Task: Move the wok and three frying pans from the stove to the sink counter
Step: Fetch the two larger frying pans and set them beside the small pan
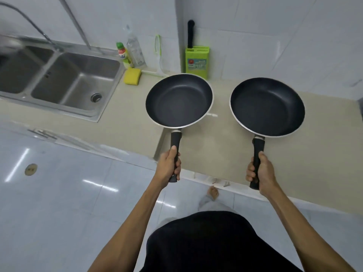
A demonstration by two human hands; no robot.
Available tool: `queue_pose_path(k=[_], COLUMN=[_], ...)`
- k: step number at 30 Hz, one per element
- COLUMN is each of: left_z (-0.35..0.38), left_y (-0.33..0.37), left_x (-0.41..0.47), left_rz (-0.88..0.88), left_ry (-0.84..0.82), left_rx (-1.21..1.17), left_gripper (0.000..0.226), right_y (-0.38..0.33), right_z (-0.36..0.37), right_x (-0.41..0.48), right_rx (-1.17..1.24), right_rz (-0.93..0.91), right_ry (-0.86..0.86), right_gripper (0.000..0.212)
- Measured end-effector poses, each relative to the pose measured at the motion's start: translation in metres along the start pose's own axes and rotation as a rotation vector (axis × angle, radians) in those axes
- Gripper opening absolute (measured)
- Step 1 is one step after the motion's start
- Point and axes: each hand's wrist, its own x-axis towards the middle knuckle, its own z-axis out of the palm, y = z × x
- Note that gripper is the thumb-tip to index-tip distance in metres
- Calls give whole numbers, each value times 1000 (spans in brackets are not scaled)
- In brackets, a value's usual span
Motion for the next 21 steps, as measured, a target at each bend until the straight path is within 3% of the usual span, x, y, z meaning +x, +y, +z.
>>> queue_pose_path(k=[11, 21], left_z=[-198, -340], left_y=[-30, -37], left_x=[-112, -132], left_rz=[140, 183], left_ry=[254, 443], left_rx=[-44, -175], left_gripper=[43, 42], right_y=[71, 121], right_z=[151, 298], right_x=[-94, -113], right_rx=[-174, -429], right_rz=[-71, -61], right_ry=[-224, -377], right_gripper=[40, 43])
